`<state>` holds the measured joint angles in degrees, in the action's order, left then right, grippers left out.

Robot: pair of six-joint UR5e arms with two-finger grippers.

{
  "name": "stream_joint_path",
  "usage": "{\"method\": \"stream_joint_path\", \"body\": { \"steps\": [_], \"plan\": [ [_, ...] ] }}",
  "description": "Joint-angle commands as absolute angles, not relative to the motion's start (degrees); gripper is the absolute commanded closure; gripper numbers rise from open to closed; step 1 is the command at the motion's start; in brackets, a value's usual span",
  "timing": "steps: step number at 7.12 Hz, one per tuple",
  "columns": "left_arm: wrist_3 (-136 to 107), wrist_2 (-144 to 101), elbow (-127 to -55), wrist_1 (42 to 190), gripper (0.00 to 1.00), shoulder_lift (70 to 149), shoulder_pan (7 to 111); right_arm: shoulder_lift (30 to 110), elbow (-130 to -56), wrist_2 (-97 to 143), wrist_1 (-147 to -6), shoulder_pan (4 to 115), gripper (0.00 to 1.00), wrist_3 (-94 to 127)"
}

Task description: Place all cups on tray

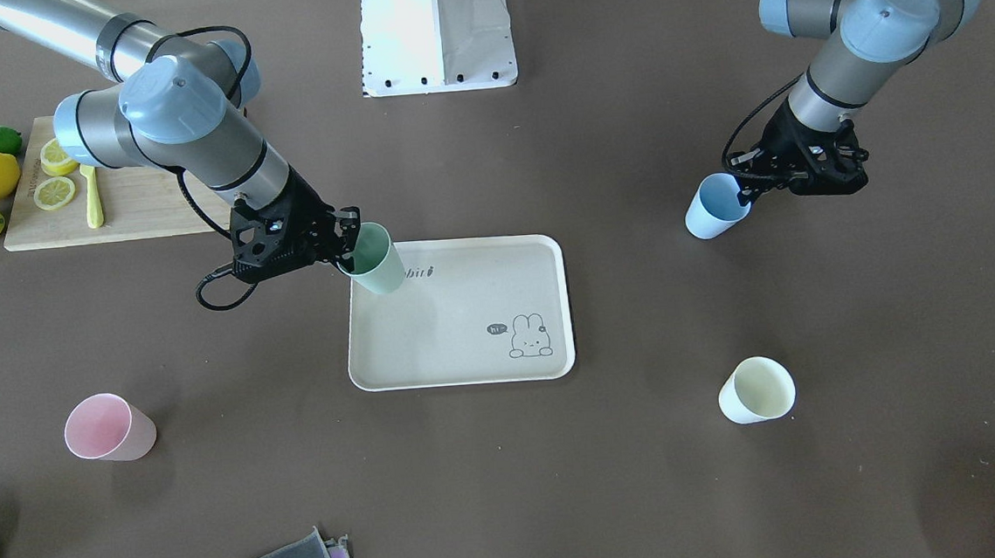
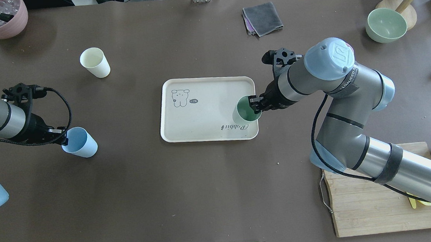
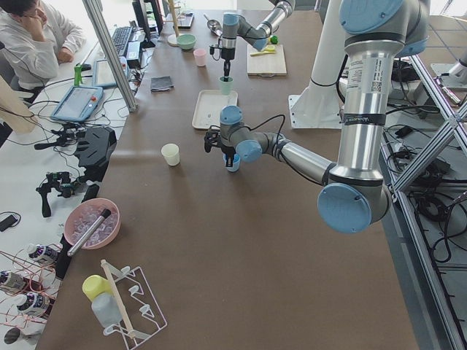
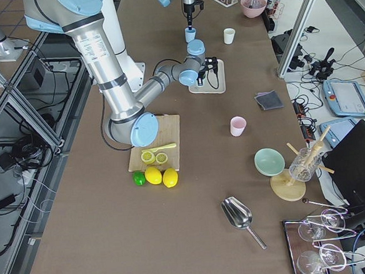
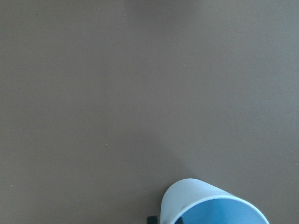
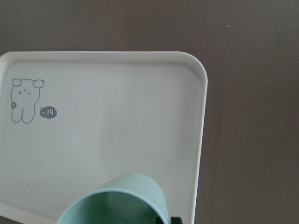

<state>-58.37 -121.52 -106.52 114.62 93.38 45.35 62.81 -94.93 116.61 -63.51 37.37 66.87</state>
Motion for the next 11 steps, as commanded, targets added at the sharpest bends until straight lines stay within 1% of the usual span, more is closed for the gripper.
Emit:
{"method": "stream_joint_path", "body": {
  "steps": [1, 2, 3, 4, 6, 7, 8, 9, 10, 11],
  "plan": [
    [-58.5, -124.0, -107.2, 114.0, 1.00, 96.6, 45.4, 61.8, -93.6, 116.5, -63.5, 37.3, 1.00, 66.9],
    [-61.6, -124.1, -106.8, 110.4, 1.00, 102.0, 45.4, 61.7, -93.5, 116.1, -63.6, 37.3, 0.60, 66.9],
    [-64.3, -123.6, -104.6, 104.1, 1.00, 110.5, 45.4, 61.6, -93.2, 114.6, -63.6, 37.0, 0.01, 66.8],
    [-67.0, -123.4, -100.8, 102.2, 1.00, 116.7, 44.3, 61.4, -93.6, 114.9, -63.9, 37.2, 0.00, 66.7],
    [-71.7, -118.6, -94.4, 102.4, 1.00, 124.6, 40.6, 62.7, -94.4, 120.9, -64.5, 43.0, 0.00, 65.8],
    [-72.5, -116.7, -91.3, 102.5, 1.00, 127.6, 39.0, 63.9, -94.2, 123.5, -64.7, 46.7, 0.00, 64.4],
    [-72.5, -112.8, -90.9, 102.6, 1.00, 127.5, 36.4, 65.5, -93.7, 125.0, -64.9, 49.9, 0.00, 59.0],
    [-72.7, -111.6, -91.2, 102.7, 0.38, 127.8, 35.3, 67.2, -92.1, 129.2, -64.9, 54.4, 0.00, 54.5],
    [-72.3, -111.7, -91.5, 102.5, 0.03, 127.6, 35.4, 67.2, -89.4, 132.2, -64.8, 57.5, 0.00, 52.7],
    [-71.7, -112.2, -92.5, 102.1, 0.02, 127.4, 36.8, 67.1, -86.5, 131.7, -64.7, 58.5, 0.00, 52.3]
  ]
}}
